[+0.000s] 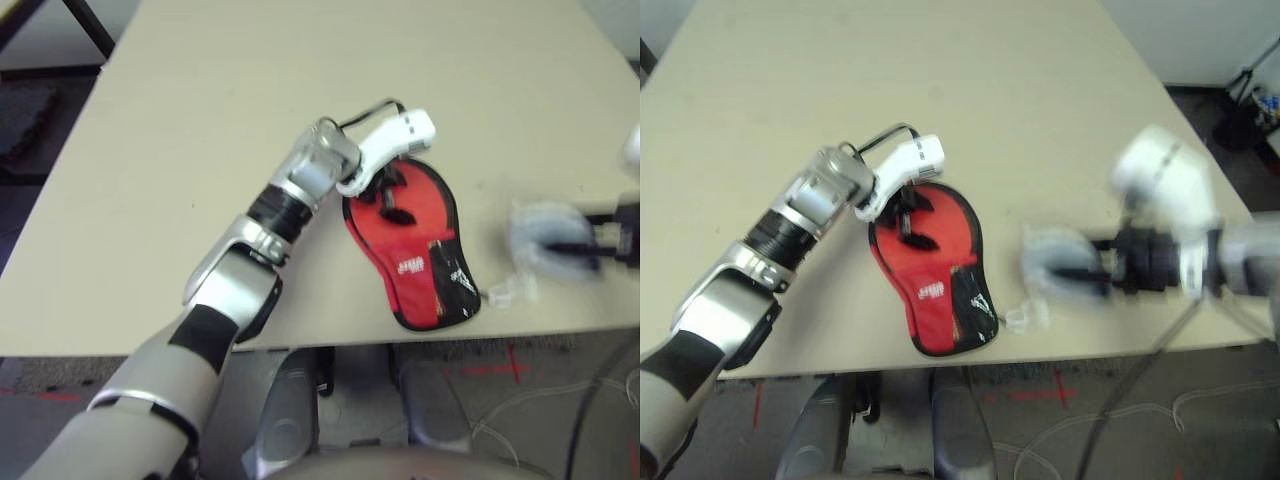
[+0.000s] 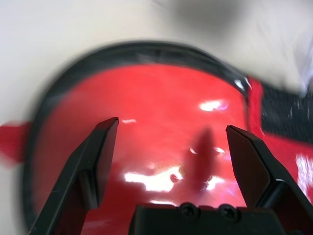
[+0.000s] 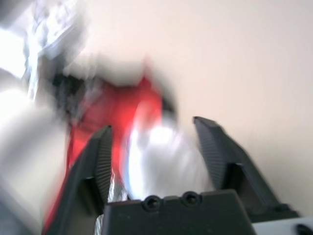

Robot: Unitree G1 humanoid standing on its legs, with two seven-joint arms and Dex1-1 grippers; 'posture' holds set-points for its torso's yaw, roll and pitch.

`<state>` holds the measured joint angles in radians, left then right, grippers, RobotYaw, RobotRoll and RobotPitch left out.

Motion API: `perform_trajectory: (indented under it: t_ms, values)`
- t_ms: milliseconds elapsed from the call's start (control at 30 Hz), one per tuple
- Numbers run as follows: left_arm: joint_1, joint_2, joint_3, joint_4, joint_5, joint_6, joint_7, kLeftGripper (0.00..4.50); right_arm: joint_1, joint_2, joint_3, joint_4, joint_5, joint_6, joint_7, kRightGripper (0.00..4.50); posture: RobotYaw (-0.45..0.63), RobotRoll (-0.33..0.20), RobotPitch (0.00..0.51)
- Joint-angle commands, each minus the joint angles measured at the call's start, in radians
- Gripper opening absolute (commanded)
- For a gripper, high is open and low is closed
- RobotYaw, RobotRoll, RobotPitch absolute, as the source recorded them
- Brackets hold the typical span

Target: Store the ping-pong paddle in its case and zip it.

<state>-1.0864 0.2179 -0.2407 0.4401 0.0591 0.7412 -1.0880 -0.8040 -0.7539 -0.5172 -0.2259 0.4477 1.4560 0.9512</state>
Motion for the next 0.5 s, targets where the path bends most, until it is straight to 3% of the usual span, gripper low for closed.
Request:
perform_trajectory:
  t_ms: [33,200,300,500]
  values:
    - [0.045,0.028,0.138,-0.060,-0.047,0.024,0.160,4.50,-0.034,0.157,-0.159,0.115,-0.072,-0.173,-0.272,4.48,-0.07,0.000,0.283]
    - [0.091,0.039,0.301,-0.032,-0.075,-0.046,0.417,4.50,-0.025,0.240,-0.130,0.229,-0.179,-0.540,-0.529,4.48,-0.03,0.000,0.288]
    - [0.117,0.046,0.385,-0.004,-0.083,-0.131,0.568,4.50,-0.015,0.227,-0.098,0.330,-0.253,-0.758,-0.645,4.48,0.00,0.000,0.287]
    - [0.182,0.057,0.479,0.034,-0.095,-0.297,0.786,4.50,0.005,0.161,-0.056,0.510,-0.272,-0.946,-0.689,4.48,0.04,0.000,0.282]
